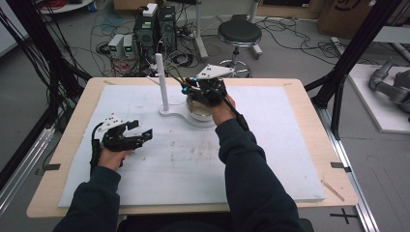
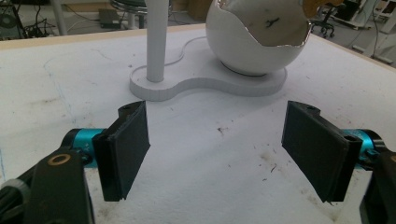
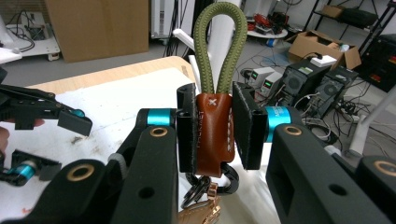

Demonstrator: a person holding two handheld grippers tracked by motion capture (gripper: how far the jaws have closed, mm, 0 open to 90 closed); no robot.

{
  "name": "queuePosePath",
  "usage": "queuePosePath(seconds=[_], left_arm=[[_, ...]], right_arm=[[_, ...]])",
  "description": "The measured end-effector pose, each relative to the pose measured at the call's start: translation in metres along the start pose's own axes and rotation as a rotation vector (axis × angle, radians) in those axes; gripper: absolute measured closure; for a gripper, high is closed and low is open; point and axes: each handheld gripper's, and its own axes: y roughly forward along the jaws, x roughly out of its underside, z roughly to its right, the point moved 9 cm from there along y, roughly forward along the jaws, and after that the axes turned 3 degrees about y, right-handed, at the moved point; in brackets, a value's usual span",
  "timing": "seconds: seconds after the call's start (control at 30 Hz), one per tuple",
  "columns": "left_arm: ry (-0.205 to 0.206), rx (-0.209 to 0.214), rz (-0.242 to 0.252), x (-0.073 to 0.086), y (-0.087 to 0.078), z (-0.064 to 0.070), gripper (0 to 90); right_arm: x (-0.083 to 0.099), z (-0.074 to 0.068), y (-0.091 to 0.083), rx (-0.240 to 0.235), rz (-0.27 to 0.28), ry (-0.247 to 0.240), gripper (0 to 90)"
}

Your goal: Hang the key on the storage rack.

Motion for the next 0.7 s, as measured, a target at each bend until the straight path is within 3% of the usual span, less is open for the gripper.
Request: queuePosePath(seconds=[0.3, 0.57, 0.7], left_arm=[[-0.005, -0.004, 0.004, 0.000, -0.002, -0.002, 23.1], [-0.010, -0.009, 0.007, 0.000, -0.005, -0.005, 23.1], [-0.009, -0.010, 0.010, 0.000, -0.005, -0.005, 23.1]], right_arm=[[-0.010, -0.017, 0.023, -0.033, -0.017, -0.038, 73.7], [0.000, -0.020, 0.044, -0.050, -0.079, -0.036, 73.6], [0.007, -0.018, 0.051, -0.028, -0.115, -0.038, 73.4]])
